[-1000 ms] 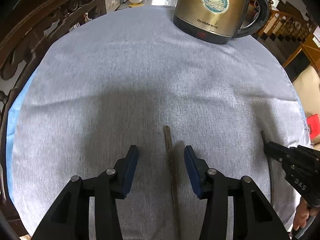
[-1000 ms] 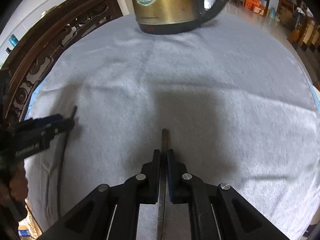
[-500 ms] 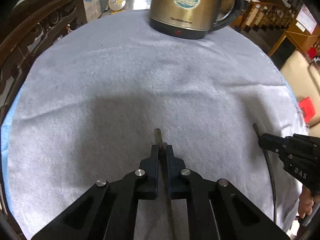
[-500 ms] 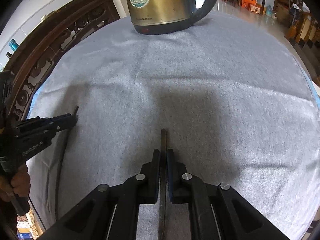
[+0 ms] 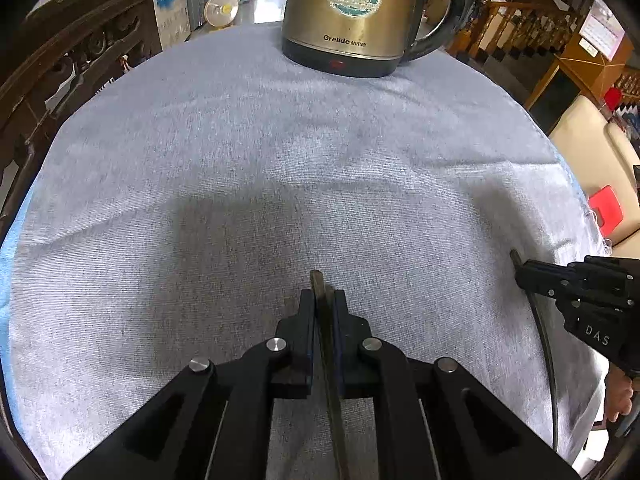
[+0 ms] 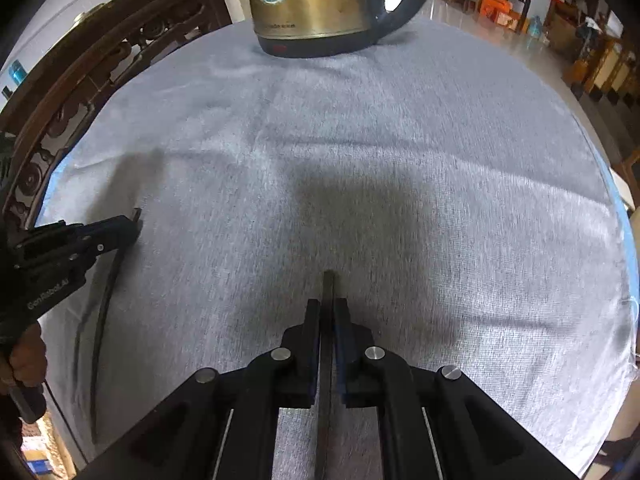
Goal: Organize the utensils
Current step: 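Grasp a chopstick with the right tool while the left tool grasps the other chopstick, then lift both held chopsticks up and carry them over the mesh cup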
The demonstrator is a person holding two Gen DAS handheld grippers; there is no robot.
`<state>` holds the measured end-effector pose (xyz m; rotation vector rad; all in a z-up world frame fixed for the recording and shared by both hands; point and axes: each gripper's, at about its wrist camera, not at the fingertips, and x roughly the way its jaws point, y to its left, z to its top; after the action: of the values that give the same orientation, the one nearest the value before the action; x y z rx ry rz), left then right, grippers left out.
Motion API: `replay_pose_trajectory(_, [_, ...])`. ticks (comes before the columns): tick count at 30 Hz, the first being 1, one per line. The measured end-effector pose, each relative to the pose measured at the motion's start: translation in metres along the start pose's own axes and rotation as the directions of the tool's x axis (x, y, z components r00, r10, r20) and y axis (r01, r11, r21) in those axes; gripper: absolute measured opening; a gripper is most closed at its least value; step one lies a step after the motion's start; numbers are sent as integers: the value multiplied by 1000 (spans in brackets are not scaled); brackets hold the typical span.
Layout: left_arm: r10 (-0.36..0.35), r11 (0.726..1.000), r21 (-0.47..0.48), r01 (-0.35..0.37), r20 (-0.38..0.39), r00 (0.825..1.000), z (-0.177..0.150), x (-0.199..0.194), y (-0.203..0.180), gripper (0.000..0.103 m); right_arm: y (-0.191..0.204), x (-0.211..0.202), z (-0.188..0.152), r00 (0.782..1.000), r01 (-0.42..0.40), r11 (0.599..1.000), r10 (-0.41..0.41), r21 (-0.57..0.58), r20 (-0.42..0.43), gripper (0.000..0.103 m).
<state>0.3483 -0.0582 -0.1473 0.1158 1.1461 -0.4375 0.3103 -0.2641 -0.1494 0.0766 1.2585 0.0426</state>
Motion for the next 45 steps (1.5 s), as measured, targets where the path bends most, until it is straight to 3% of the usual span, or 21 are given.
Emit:
replay_pose_trajectory(5, [24, 1000, -13, -24, 2, 1000, -6, -3, 4, 6, -13, -6, -13, 999, -39, 997, 38, 68, 24, 7])
replay_pose_trajectory(10, [18, 998, -56, -13, 90, 996, -19, -32, 11, 5, -32, -24, -33, 995, -70, 989, 60, 134, 80, 7])
replay_pose_trajectory(15, [21, 998, -65, -8, 213, 977, -33, -81, 9, 5, -57, -58, -54, 981, -110, 971, 71, 210, 182, 7])
replay_pose_trajectory(20, [36, 998, -56, -18, 332, 943, -51, -137, -1, 5, -69, -98, -75, 953, -146, 957, 68, 251, 295, 7])
replay_pose_trajectory(25, [35, 998, -55, -12, 441, 897, -76, -190, -14, 5, -72, -140, -98, 915, -165, 952, 51, 256, 400, 7])
replay_pose_trajectory(34, [59, 998, -59, -31, 563, 824, -134, -252, -33, 5, -53, -198, -144, 848, -149, 960, 2, 235, 529, 7])
replay_pose_trajectory(45, [43, 999, -38, -25, 633, 773, -167, -298, -51, 5, -36, -244, -183, 798, -158, 966, 4, 204, 602, 7])
